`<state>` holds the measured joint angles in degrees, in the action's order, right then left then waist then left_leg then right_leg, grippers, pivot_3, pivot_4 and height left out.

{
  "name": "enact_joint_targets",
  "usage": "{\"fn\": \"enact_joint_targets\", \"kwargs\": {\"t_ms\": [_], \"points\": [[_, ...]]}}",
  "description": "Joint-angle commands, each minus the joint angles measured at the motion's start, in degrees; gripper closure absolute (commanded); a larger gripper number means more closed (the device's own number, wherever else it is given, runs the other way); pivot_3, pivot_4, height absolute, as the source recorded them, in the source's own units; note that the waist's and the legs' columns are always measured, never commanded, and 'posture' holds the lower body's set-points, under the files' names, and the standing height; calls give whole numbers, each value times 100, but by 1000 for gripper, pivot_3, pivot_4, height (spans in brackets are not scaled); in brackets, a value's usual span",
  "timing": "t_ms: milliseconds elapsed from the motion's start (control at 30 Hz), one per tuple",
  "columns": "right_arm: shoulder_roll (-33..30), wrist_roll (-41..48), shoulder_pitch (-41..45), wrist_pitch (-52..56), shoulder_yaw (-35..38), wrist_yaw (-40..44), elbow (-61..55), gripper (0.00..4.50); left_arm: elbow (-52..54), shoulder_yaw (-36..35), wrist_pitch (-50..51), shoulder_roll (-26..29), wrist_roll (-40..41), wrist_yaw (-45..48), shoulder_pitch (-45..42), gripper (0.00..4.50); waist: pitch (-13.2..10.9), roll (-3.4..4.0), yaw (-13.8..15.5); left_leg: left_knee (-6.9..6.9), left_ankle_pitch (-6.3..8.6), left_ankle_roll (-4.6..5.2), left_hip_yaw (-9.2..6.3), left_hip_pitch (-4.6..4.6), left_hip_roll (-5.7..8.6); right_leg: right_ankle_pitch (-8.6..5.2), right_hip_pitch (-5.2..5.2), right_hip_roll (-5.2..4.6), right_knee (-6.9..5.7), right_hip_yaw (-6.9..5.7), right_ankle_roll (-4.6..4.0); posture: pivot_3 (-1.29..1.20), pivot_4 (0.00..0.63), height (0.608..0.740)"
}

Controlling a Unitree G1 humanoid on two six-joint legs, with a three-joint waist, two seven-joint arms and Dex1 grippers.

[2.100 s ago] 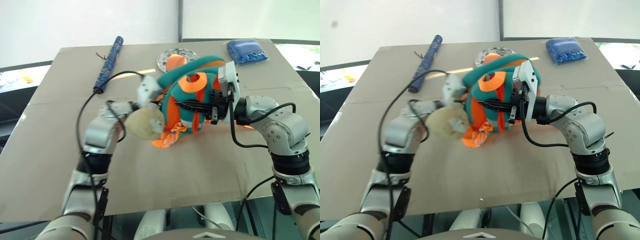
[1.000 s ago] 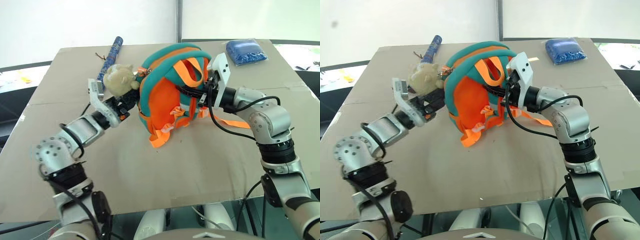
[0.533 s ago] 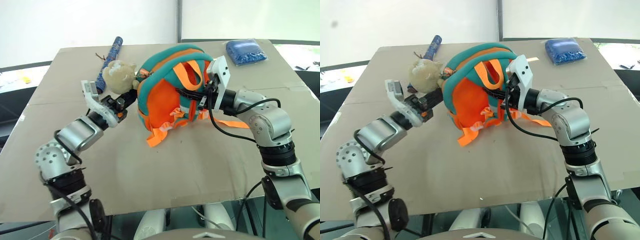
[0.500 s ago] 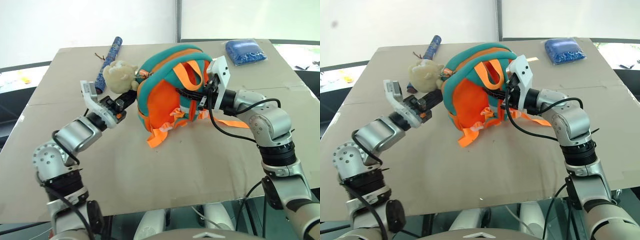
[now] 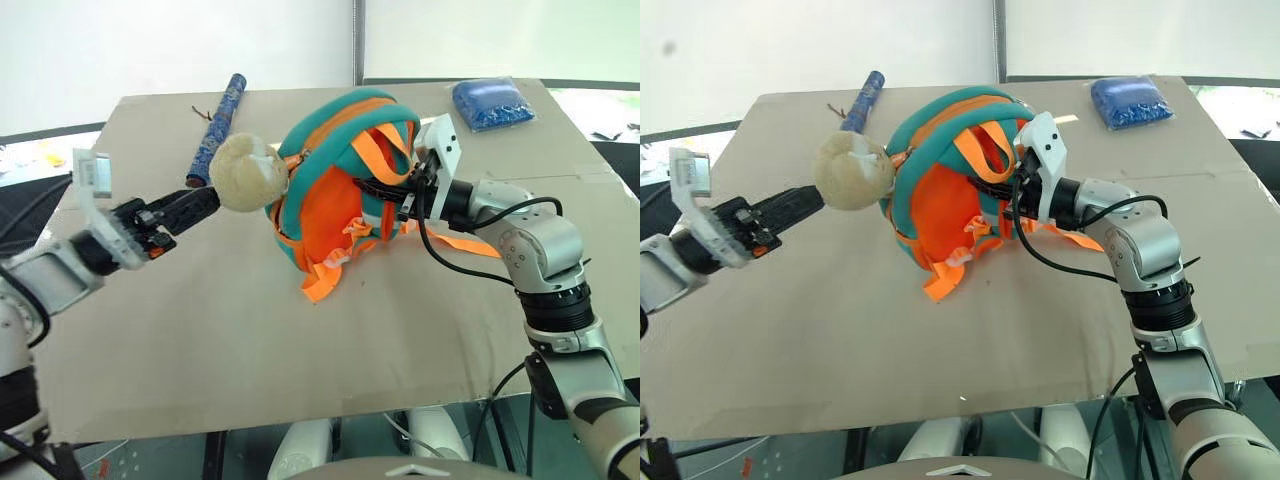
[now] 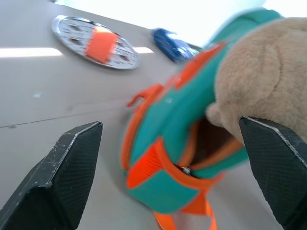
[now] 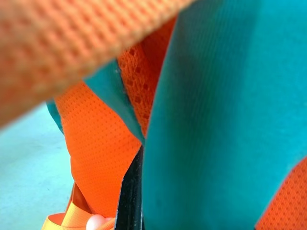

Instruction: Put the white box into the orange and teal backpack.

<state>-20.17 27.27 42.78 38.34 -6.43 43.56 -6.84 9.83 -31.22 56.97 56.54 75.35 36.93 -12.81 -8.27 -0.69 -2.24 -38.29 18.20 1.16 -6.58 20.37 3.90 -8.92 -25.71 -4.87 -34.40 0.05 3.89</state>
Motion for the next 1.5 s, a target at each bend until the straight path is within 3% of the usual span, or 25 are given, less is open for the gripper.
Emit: {"fn": "enact_joint_targets", "kwargs": {"t_ms": [33, 300, 533, 700, 833, 1000, 1100, 1133, 1167, 1267, 1400, 1500], "points": [[-27, -4, 120, -90, 64, 40, -84, 4500, -44, -218, 494, 370, 663, 491, -358, 89, 0, -1, -1, 0, 0, 0, -3, 1, -2, 0, 0, 0, 1, -1, 0, 0, 150, 733], [-35, -29, 119, -64, 36, 65, -102, 4500, -398, 28, 1064, 256, 1355, 67, -833, 89, -1, -1, -15, -3, 0, 0, -5, -3, -6, 0, 0, -2, -4, -1, 0, 0, 150, 733], [-42, -54, 89, -30, 19, 24, -174, 4500, -163, 443, 899, -441, 1347, -580, -1003, 89, 1, -3, 1, -5, 0, 0, -7, -3, -6, 1, 1, -6, -2, 0, 0, 0, 150, 733], [-40, -48, 61, -1, 2, -14, -236, 4500, -57, 568, 851, -851, 1807, -1033, -1097, 89, 2, -5, 6, -7, 0, 0, -8, -3, -6, 1, 1, -9, -1, 0, 0, 0, 150, 733], [-29, -27, 48, 25, -14, -35, -275, 4500, -29, 686, 838, -1030, 2706, -1358, -1109, 89, 3, -5, 13, -9, 0, 0, -9, -3, -6, 1, 2, -11, -2, 0, 0, 0, 150, 733], [-23, -5, 27, 63, -32, -26, -317, 4500, 202, 1036, 673, -1161, 2992, -1653, -1145, 89, 2, -5, 6, -8, 0, 0, -8, -3, -6, 1, 1, -10, -3, 1, 0, 0, 150, 733], [-22, -3, 15, 77, -37, -25, -333, 4500, 284, 1162, 521, -1319, 2760, -1788, -1173, 744, 2, -5, 9, -8, 0, 0, -6, -3, -5, 1, 1, -10, -1, 2, 0, 0, 150, 733], [-22, -6, 10, 81, -35, -24, -335, 4500, 302, 1177, 485, -1347, 2705, -1806, -1158, 1195, 3, -6, 22, -9, 0, 0, -7, -3, -5, 1, 1, -10, -1, 2, 0, 0, 150, 733], [-24, -3, 1, 93, -32, -25, -353, 4500, 327, 1164, 429, -1373, 2688, -1836, -1123, 1298, 3, -6, 20, -9, 0, 0, -7, -3, -4, 1, 2, -10, 0, 2, 0, 0, 150, 733], [-31, -4, -15, 105, -24, -26, -370, 4500, 346, 1109, 337, -1390, 2789, -1937, -1040, 2518, 3, -6, 20, -9, 0, 0, -6, -3, -4, 1, 2, -9, 0, 2, 0, 0, 150, 733], [-43, -91, 33, 102, 25, -133, -234, 4500, 308, 801, 507, -1003, 3125, -1796, -590, 3901, 3, -6, 11, -9, 0, 0, -4, -4, -5, 0, 1, -9, 0, 4, 0, 0, 150, 733], [-34, -219, 120, 98, 42, -279, -52, 4500, 352, 638, 705, -620, 2872, -1455, -174, 4485, 2, -3, -3, -6, 0, 0, -1, -5, -5, 0, 0, -5, 0, 6, 0, 0, 150, 733]]}}
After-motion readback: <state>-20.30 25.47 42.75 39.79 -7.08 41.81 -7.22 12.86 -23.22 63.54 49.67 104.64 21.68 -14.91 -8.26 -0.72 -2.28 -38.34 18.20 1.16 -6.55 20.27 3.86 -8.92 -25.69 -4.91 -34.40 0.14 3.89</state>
